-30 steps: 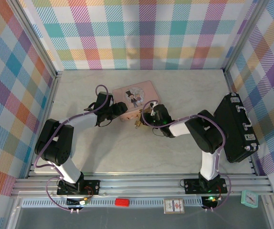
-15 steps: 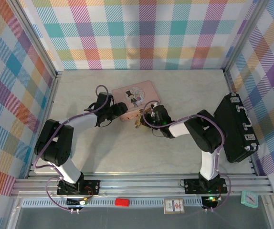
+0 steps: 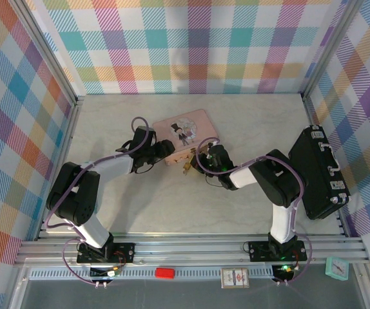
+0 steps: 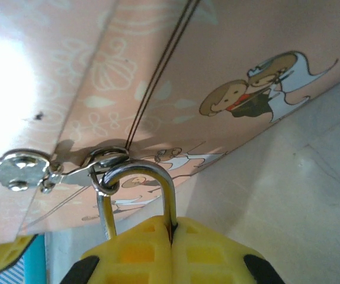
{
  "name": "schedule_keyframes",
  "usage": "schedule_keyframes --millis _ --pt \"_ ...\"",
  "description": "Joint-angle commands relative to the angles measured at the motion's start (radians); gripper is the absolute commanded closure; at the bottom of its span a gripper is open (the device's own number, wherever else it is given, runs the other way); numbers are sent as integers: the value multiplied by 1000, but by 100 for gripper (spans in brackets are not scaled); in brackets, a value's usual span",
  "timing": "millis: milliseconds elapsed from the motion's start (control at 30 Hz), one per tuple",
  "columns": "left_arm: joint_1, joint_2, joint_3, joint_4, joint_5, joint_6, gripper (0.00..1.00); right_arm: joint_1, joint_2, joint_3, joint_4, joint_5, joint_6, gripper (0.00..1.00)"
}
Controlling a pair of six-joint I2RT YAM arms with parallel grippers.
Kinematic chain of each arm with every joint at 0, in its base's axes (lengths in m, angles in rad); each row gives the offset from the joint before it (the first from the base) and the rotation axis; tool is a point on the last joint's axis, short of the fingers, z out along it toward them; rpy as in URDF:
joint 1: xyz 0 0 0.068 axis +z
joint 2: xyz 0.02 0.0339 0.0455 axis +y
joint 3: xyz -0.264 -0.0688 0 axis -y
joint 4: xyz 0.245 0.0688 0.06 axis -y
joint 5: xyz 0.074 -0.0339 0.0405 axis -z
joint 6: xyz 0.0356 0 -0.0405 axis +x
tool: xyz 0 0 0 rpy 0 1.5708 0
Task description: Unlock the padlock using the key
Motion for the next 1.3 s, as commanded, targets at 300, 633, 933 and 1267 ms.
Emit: schedule_keyframes --millis 300,633,933,1267 --pt "-37 -58 -76 -32 -59 -47 39 15 -25 -7 -3 88 155 100" --pt "-48 -35 -85 -3 -55 -62 39 22 -28 12 17 114 263 100" --pt "-49 -33 -86 -19 -84 -58 39 23 -58 5 12 150 355 100" --pt "-49 -36 -87 -17 -91 -66 39 22 -70 22 -13 207 431 100"
